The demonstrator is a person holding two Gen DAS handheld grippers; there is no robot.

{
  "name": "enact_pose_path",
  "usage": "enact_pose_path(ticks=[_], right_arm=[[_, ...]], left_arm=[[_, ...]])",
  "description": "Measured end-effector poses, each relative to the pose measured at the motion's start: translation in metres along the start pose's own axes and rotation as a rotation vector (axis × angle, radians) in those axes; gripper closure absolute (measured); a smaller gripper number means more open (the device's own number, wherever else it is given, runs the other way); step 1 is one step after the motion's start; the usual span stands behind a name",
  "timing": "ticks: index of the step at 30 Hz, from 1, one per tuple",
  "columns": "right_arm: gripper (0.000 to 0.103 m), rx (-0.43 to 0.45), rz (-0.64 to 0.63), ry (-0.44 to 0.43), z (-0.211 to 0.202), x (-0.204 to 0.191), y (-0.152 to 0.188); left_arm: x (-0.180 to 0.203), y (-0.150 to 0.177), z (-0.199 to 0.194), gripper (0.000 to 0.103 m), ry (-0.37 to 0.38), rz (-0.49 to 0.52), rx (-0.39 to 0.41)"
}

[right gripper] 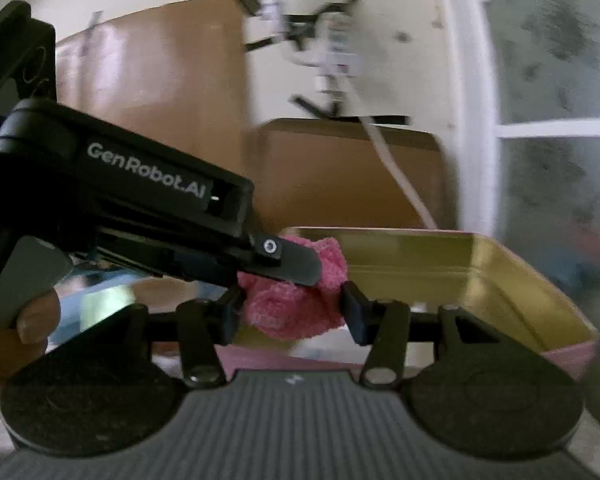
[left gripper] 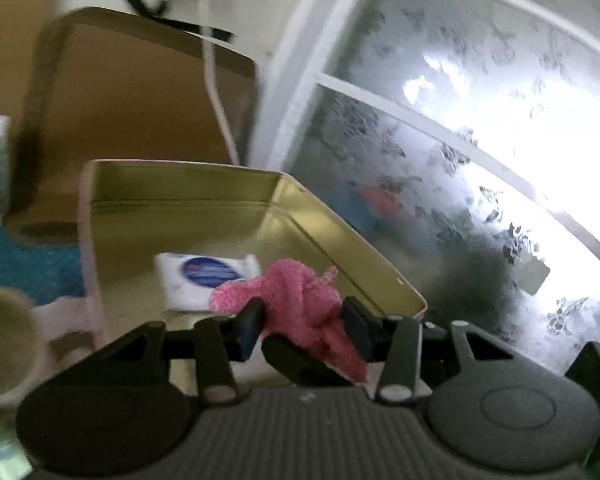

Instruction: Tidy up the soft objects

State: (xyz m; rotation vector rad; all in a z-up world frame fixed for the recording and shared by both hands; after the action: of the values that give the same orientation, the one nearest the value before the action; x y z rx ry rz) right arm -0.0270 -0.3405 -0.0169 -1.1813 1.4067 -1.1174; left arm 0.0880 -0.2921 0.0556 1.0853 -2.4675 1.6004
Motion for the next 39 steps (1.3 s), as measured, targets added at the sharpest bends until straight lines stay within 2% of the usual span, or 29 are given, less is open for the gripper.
enact_pose_path(ticks=[6, 8, 9, 11, 13, 18, 21, 24, 25, 26, 28, 31, 34, 36, 39], right_arm=[[0.047, -0.020, 0.032, 0.114, 0.013, 0.044, 0.011], [0.045, -0.024, 0.017, 0.175, 0.019, 0.054, 0.014], [0.040, -0.021, 0.013, 0.203, 0.018, 0.056, 0.015], [0.037, -0.003, 0.015, 0.249, 0.019, 0.063, 0.016], [0.020, 0.022, 0.026, 0.289, 0.016, 0.069, 0.017], [0.017, 0.074, 0.072, 0.291, 0.003, 0.067, 0.017], [0.019, 0.136, 0.074, 0.244, -0.008, 0.049, 0.010], [0.043, 0.148, 0.042, 0.117, -0.015, 0.016, 0.005], [0.046, 0.142, 0.025, 0.056, -0.015, 0.001, 0.004], [0.048, 0.128, 0.006, 0.004, -0.015, -0.013, 0.005], [0.061, 0.069, -0.021, -0.107, -0.008, -0.043, 0.007], [0.062, -0.050, -0.060, -0.284, 0.009, -0.092, 0.016], [0.061, -0.143, -0.136, -0.326, 0.031, -0.130, 0.025], [0.058, -0.192, -0.152, -0.313, 0.049, -0.144, 0.029], [0.058, -0.229, -0.166, -0.287, 0.072, -0.156, 0.032]], left_arm=[[0.018, -0.003, 0.051, 0.055, 0.009, 0.011, -0.055], [0.021, -0.001, 0.059, 0.040, -0.011, 0.013, -0.063], [0.022, 0.000, 0.059, 0.037, -0.034, 0.019, -0.055], [0.023, 0.001, 0.053, 0.034, -0.057, 0.043, -0.031], [0.021, 0.001, 0.041, 0.034, -0.074, 0.060, -0.008], [0.007, 0.009, -0.019, 0.033, -0.070, 0.066, 0.085], [-0.012, 0.026, -0.065, 0.031, -0.099, 0.058, 0.131], [-0.043, 0.050, -0.111, 0.031, -0.151, 0.001, 0.146], [-0.053, 0.058, -0.125, 0.031, -0.171, -0.026, 0.152], [-0.064, 0.067, -0.138, 0.031, -0.197, -0.058, 0.157], [-0.090, 0.084, -0.162, 0.032, -0.254, -0.133, 0.155], [-0.121, 0.107, -0.189, 0.032, -0.310, -0.235, 0.153], [-0.142, 0.124, -0.209, 0.032, -0.338, -0.313, 0.169], [-0.151, 0.132, -0.221, 0.032, -0.343, -0.344, 0.183], [-0.158, 0.138, -0.235, 0.032, -0.345, -0.362, 0.206]])
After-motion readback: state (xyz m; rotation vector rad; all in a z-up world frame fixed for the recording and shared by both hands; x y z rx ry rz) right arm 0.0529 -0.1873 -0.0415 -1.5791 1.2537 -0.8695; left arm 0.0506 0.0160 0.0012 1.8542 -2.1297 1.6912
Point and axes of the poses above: each gripper's, at about its wrist camera, not at the fingertips, and z roughly the way its jaws point, x to its right, y to its underside, the point moved 4 cm from there along z, roughly the way its jaws point, and after that the axes turned 1 degree about -y, right-handed, at the moved point
